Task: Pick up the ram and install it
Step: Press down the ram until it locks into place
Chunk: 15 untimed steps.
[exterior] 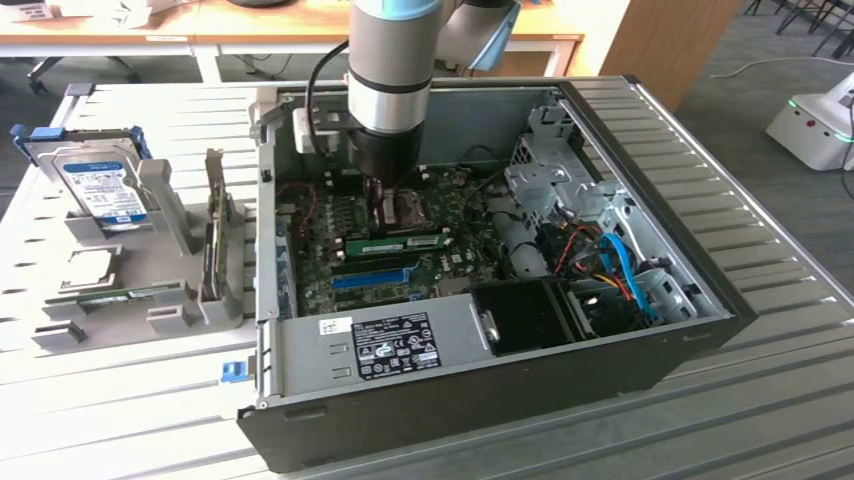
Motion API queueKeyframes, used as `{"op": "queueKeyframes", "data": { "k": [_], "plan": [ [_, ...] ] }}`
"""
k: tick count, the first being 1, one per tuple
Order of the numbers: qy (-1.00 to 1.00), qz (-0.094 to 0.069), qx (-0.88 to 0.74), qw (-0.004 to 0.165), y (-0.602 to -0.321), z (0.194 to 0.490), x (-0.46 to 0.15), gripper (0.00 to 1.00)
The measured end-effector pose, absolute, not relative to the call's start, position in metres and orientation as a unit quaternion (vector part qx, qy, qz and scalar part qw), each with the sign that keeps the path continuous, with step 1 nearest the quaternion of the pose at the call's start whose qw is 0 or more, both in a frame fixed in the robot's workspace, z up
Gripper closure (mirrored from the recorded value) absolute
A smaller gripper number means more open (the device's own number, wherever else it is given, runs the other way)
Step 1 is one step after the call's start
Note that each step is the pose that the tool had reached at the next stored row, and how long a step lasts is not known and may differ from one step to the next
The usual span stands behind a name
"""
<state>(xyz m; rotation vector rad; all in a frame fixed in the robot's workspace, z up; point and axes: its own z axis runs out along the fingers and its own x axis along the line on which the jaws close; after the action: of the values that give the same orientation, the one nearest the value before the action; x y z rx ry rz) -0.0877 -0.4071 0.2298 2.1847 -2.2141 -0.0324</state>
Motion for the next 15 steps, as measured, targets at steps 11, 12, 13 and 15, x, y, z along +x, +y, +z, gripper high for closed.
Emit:
{"op": "queueKeyframes", "data": {
  "k": [11,12,13,15],
  "plan": [
    [-0.712,-0.011,0.702,0.015,-0.4071,0.2273,-0.0877,0.9],
    [-0.712,-0.011,0.702,0.015,-0.4071,0.2273,-0.0878,0.9],
    [-0.712,-0.011,0.702,0.015,-0.4072,0.2273,-0.0878,0.9],
    [-0.712,-0.011,0.702,0.015,-0.4071,0.2273,-0.0878,0.9]
  ]
}}
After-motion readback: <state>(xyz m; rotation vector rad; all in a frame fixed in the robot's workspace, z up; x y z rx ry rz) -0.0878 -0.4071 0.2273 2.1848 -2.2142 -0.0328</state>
